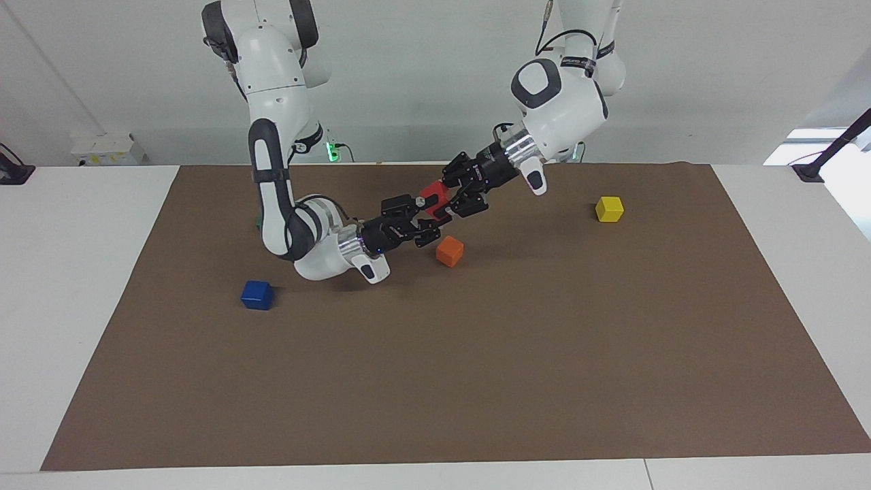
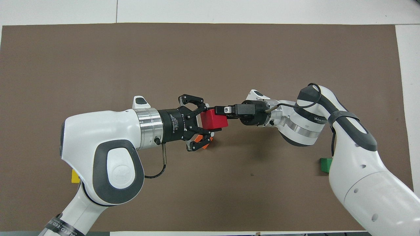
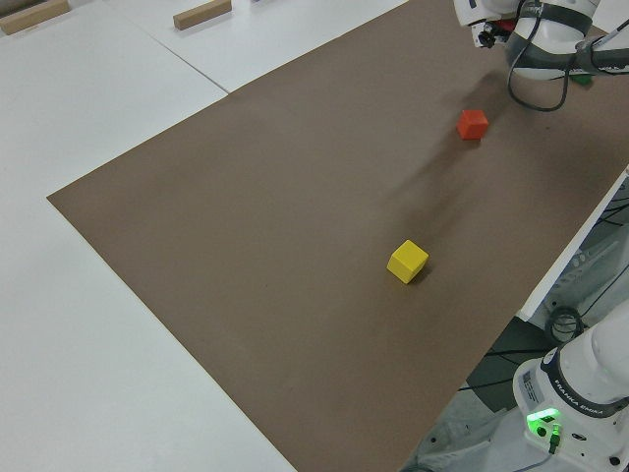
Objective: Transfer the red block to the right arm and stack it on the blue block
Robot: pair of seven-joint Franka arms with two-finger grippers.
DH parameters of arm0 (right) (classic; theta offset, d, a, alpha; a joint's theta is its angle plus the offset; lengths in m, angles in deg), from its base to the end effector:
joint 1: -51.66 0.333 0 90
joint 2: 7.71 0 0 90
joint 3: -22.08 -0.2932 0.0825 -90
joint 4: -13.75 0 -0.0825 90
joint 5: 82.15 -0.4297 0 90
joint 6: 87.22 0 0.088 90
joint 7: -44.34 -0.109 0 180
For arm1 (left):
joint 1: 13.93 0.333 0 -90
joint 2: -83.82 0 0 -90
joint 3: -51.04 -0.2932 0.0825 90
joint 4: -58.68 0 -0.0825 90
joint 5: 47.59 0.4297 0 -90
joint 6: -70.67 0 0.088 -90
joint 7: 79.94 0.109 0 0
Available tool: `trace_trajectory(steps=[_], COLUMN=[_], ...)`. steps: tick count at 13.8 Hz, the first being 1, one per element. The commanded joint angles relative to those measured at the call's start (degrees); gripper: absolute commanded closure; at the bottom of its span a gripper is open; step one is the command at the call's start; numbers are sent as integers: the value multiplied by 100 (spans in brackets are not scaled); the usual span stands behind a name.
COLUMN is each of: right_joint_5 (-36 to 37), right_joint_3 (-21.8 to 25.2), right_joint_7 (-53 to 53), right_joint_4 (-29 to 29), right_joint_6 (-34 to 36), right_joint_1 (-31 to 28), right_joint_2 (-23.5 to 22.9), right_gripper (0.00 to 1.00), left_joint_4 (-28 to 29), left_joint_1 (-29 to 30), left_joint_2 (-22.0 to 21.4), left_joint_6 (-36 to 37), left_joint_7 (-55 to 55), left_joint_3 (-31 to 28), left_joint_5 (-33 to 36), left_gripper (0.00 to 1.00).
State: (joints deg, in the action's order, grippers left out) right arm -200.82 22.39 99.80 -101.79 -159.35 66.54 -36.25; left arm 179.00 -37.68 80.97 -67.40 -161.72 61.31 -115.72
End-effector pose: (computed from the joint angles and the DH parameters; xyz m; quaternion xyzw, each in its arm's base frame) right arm 0.5631 0.2651 0.2473 -0.4925 -0.0184 -0.0047 0.8701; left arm 0.5014 -0.3476 0.4374 0.6084 0.6441 -0.2925 0.3598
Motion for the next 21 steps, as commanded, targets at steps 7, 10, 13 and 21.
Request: trace_trajectory(steps=[7,10,13,21], right_joint_5=[-121,-121,-121,-7], right_joint_3=[4,4,4,30], right_joint_7=[246,255,237,-947], right_joint_4=[-83,-83,-74,57], right_joint_6=[-346,-346,-381,-1618], right_joint_1=[14,14,14,-99], right_joint_2=[86,86,103,841], right_gripper=[100,100,100,100], left_joint_4=[45,88,194,195], left_joint_1=[-112,28,422,1917], left_joint_2=[-155,-269,-471,-648], left_joint_6=[-247,-142,234,1458], left_joint_7=[-31,-40,4,1286], left_joint_3=[-78,-113,-113,-122], left_joint_5=[-95,-95,-69,1386], left_gripper=[0,0,0,0])
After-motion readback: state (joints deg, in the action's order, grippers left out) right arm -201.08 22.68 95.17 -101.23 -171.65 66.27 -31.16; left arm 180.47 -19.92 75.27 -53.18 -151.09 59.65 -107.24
